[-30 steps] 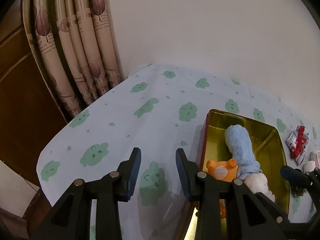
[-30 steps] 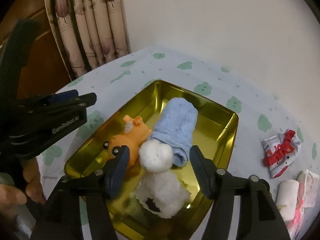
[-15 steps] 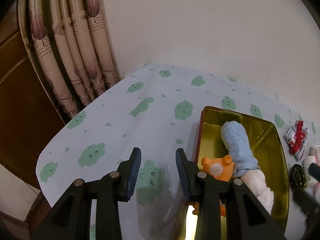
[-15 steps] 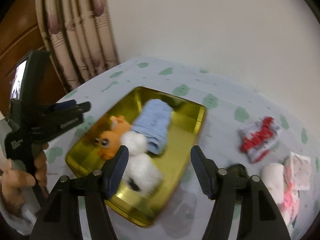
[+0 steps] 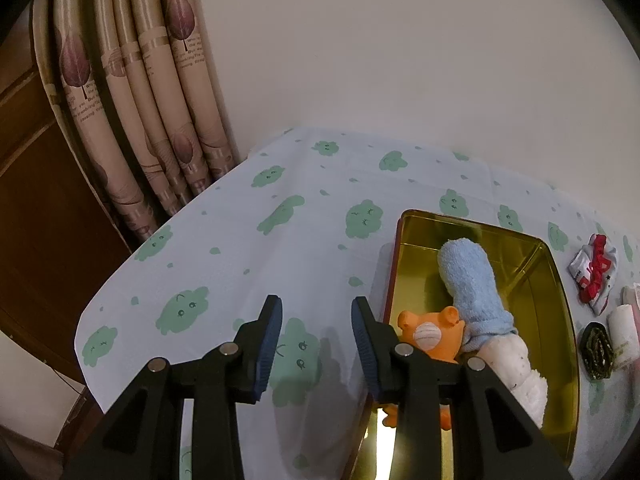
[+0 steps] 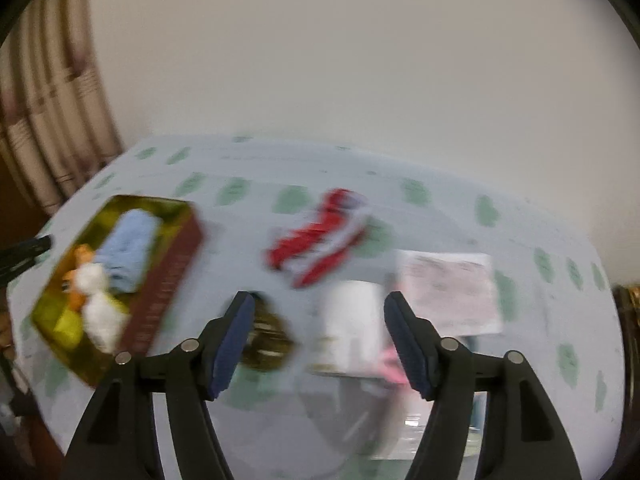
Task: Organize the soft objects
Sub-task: 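Move the right gripper to the flower-print wipes packet and grasp it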
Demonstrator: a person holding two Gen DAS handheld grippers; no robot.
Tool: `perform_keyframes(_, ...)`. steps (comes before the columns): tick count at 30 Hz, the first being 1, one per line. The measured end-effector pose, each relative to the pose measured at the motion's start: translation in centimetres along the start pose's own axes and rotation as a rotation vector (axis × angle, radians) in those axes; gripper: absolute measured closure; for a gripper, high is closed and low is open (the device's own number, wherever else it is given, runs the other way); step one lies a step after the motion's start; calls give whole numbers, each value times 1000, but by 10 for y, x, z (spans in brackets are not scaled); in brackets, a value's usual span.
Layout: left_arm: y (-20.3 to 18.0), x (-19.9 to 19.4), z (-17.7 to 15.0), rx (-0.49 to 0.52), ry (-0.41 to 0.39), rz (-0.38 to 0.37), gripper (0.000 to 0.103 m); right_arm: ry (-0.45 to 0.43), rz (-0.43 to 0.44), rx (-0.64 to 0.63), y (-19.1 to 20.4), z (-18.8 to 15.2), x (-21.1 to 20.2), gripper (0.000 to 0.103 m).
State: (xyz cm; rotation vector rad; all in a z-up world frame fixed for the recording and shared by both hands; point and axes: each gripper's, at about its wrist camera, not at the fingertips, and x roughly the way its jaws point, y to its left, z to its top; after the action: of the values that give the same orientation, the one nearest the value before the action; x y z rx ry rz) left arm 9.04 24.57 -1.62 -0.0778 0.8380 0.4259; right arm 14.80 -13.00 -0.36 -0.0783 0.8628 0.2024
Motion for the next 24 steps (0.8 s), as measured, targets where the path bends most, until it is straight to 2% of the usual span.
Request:
perform_keyframes(5,-3,0,-1,15,0,-1,66,24,-73,67,-46,0,16,16)
perform_keyframes(9,-6,0,-1,27,0,-1,66,50,-96,90,-65,-1,32,14)
perform_keyframes(13,-8,-1,-2,38,-10,1,66,70,-93,110,-76,1,52,8)
perform_keyframes(17,-10,-3,-3,55,-21,5,66,84,-120,106,-82,5,71,7)
perform_keyframes(24,-20,-1,-5,100,-24,16,66,97,-108,115,-91,5,91,7)
